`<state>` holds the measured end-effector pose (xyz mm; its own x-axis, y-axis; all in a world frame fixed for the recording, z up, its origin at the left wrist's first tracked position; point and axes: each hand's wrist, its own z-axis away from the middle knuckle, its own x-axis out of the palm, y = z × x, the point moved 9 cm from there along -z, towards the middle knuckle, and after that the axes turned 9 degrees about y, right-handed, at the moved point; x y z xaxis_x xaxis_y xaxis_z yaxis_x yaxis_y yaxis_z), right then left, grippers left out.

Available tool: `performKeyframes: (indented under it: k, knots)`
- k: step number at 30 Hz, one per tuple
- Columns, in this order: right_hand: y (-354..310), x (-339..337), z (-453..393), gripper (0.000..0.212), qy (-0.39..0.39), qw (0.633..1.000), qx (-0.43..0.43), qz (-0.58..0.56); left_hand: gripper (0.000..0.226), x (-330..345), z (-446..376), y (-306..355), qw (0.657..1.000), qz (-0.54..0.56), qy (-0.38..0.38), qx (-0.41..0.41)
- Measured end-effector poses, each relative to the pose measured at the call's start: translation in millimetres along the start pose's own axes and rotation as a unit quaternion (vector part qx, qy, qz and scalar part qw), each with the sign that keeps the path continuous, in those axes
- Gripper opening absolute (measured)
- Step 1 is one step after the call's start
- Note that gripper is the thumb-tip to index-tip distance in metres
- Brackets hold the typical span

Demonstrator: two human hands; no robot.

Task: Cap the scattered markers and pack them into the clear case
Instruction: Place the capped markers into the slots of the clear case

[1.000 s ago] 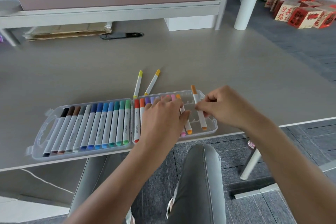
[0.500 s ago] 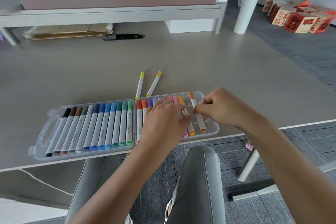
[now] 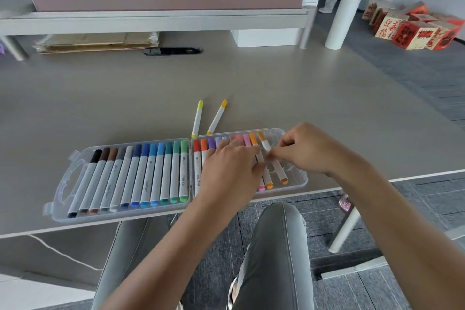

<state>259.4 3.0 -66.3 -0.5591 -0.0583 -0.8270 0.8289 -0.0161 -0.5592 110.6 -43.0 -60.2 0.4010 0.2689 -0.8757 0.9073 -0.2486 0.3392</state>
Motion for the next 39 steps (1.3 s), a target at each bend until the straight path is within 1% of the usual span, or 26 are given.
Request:
performKeyframes:
  k: [2,6,9,12,14,17,23,25,27,30,32,36,39]
  knots:
    - [-3.4,1.4,1.1,0.033,-0.012,1.000,0.002,-0.001,0.028,0.3,-1.1,-4.8,0.999,0.036,-0.003,-0.014]
    - [-11.2,1.7,4.3,0.041,-0.014,1.000,-0.001,0.008,0.023,-6.5,3.8,-11.5,0.991,0.128,0.009,-0.042]
    - [-12.5,-2.1,7.7,0.040,-0.013,1.000,-0.006,0.002,0.018,-17.0,7.3,-17.1,0.985,0.159,0.033,-0.053]
    - [-12.6,-2.9,8.1,0.029,-0.004,1.000,-0.016,0.005,0.017,-25.9,7.7,-22.6,0.983,0.160,0.065,-0.057]
    - [-11.5,-3.2,7.0,0.022,0.004,1.000,-0.014,0.004,0.018,-26.9,7.9,-23.7,0.983,0.160,0.066,-0.061]
    - [-11.7,-1.9,5.0,0.020,0.001,1.000,-0.008,0.020,0.019,-28.0,7.5,-24.1,0.983,0.163,0.061,-0.060]
    - [-18.5,0.8,1.5,0.017,-0.009,0.994,-0.005,0.108,0.017,-37.7,-2.4,-39.1,0.982,0.150,0.068,-0.090]
    - [-24.4,-3.3,-2.2,0.016,0.013,0.995,-0.009,0.102,0.017,-44.0,-8.2,-48.7,0.982,0.144,0.072,-0.102]
    - [-35.0,-7.3,-9.6,0.015,0.055,0.996,-0.023,0.064,0.016,-49.4,-15.8,-61.8,0.981,0.137,0.077,-0.116]
    - [-57.9,-2.4,-25.5,0.020,0.093,0.995,-0.045,0.015,0.017,-53.7,-27.5,-86.7,0.977,0.130,0.085,-0.148]
    - [-74.8,7.8,-38.1,0.025,0.092,0.994,-0.056,0.011,0.018,-54.5,-33.9,-102.5,0.974,0.120,0.086,-0.169]
    - [-97.2,31.9,-74.1,0.038,0.076,0.995,-0.049,0.041,0.017,-58.8,-43.0,-126.9,0.969,0.126,0.102,-0.188]
    - [-104.7,49.7,-95.2,0.044,0.057,0.993,-0.036,0.096,0.017,-62.5,-48.8,-140.3,0.968,0.119,0.110,-0.191]
